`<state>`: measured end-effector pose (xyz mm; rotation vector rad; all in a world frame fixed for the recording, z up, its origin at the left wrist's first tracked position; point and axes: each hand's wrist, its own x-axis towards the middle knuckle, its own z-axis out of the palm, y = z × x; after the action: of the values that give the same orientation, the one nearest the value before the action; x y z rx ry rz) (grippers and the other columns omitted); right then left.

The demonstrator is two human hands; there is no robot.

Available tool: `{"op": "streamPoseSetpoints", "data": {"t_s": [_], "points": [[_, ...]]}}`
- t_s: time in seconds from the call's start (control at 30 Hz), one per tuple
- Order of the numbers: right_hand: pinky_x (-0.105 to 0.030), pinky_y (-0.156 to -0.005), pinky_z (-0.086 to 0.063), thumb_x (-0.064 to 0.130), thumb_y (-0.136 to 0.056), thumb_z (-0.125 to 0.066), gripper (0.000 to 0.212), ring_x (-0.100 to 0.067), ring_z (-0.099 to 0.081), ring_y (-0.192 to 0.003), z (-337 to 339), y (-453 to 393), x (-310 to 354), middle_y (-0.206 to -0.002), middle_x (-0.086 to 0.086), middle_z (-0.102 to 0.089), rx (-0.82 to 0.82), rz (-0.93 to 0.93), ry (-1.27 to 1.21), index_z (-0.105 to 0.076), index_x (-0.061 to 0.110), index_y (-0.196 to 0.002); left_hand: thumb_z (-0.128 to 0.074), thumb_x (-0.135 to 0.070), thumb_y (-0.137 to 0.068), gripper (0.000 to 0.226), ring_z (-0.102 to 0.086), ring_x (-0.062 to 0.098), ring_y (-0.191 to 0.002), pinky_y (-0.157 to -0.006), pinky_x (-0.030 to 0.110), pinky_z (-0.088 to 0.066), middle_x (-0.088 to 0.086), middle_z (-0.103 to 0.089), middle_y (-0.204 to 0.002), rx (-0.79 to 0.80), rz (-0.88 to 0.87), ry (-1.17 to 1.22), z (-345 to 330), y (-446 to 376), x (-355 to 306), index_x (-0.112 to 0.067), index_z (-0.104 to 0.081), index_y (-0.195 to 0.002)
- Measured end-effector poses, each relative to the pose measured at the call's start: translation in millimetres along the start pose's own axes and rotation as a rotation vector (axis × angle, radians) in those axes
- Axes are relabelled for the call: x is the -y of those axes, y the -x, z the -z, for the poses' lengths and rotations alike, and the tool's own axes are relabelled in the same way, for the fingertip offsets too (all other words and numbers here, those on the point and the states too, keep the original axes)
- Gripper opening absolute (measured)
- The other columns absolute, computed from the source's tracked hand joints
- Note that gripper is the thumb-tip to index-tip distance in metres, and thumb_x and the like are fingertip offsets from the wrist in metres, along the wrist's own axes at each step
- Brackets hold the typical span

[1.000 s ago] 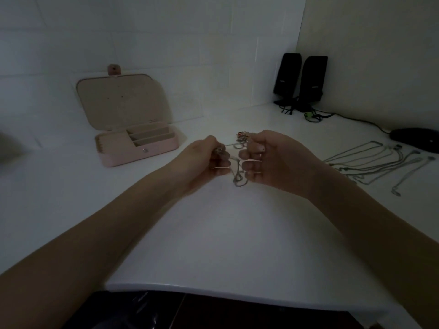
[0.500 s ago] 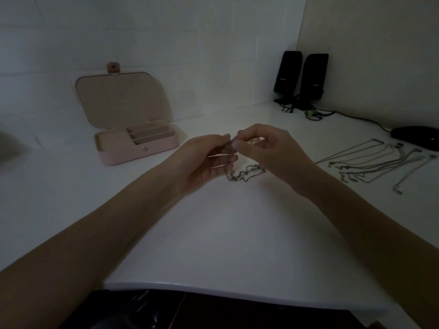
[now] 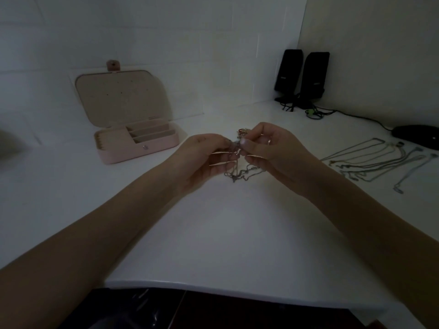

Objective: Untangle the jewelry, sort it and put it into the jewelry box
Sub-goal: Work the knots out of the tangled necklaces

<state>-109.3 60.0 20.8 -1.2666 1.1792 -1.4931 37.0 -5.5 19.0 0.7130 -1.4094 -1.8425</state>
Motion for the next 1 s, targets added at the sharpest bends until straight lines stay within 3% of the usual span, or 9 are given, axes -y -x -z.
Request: {"op": "streamPoseSetpoints", "data": {"t_s": [0.17,0.3,0.47,0.63,0.77,0.87,1.0], "points": [[-0.023,-0.065,-0.047,-0.005,-0.082,-0.065,0.019,-0.019,-0.053,-0.067,-1.4,-1.8,-0.2,-0.076,-0.016,-0.060,-0.054,-0.005,0.028,-0.057,0.009,-0.072,-0.048,0.003,-0.088,0.018,-0.067,0.015,-0.065,-0.061,0.025,-0.056,0.004,-0.068,-0.071,0.007,0.032,0.000,-1.2,1.2,1.9,-0.005,-0.057,-0.076],[-0.020,-0.064,-0.050,-0.006,-0.084,-0.061,0.019,-0.011,-0.058,-0.066,0.6,-3.1,4.1,-0.073,-0.004,-0.062,-0.091,0.005,0.007,-0.057,0.013,-0.080,-0.048,0.002,-0.087,0.018,-0.070,0.019,-0.076,-0.060,0.025,-0.054,0.006,-0.071,-0.078,-0.012,0.015,-0.047,-1.2,1.3,2.6,-0.008,-0.054,-0.074],[-0.019,-0.067,-0.052,-0.013,-0.082,-0.058,0.024,-0.012,-0.063,-0.067,0.6,-1.4,6.1,-0.080,-0.009,-0.063,-0.068,-0.003,-0.060,-0.055,0.010,-0.090,-0.056,-0.011,-0.090,0.006,-0.064,0.013,-0.062,-0.055,0.019,-0.049,0.002,-0.069,-0.077,0.007,-0.042,-0.176,-2.6,5.3,-0.8,-0.011,-0.062,-0.092],[-0.018,-0.062,-0.048,-0.005,-0.081,-0.066,0.023,-0.009,-0.058,-0.067,3.2,0.0,4.7,-0.079,-0.005,-0.063,-0.030,0.058,0.124,-0.057,0.014,-0.089,-0.069,-0.018,-0.082,0.009,-0.054,0.006,-0.061,-0.057,0.016,-0.045,-0.002,-0.062,-0.071,-0.045,-0.176,-0.397,-0.6,5.4,3.3,-0.011,-0.068,-0.087],[-0.016,-0.061,-0.049,0.000,-0.079,-0.070,0.021,-0.008,-0.060,-0.065,2.7,1.3,2.5,-0.080,-0.008,-0.065,-0.053,0.085,0.209,-0.058,0.015,-0.085,-0.073,-0.016,-0.076,0.008,-0.048,0.020,-0.070,-0.065,0.026,-0.042,0.013,-0.061,-0.078,-0.074,-0.235,-0.415,1.7,3.9,4.0,-0.013,-0.067,-0.074],[-0.018,-0.062,-0.050,0.002,-0.080,-0.070,0.019,-0.010,-0.060,-0.066,3.7,1.4,2.7,-0.080,-0.010,-0.064,-0.072,0.026,0.146,-0.057,0.015,-0.085,-0.073,-0.016,-0.077,0.008,-0.060,0.009,-0.074,-0.081,0.029,-0.051,0.001,-0.069,-0.080,-0.071,-0.202,-0.439,3.3,0.6,3.2,-0.016,-0.066,-0.072],[-0.016,-0.059,-0.050,0.000,-0.084,-0.065,0.013,-0.007,-0.057,-0.058,4.9,-1.2,4.0,-0.072,-0.003,-0.061,-0.071,-0.064,-0.079,-0.058,0.011,-0.088,-0.063,-0.009,-0.086,0.012,-0.062,0.008,-0.074,-0.077,0.023,-0.052,0.000,-0.065,-0.078,0.033,-0.131,-0.360,1.4,0.1,3.8,-0.013,-0.061,-0.075]]}}
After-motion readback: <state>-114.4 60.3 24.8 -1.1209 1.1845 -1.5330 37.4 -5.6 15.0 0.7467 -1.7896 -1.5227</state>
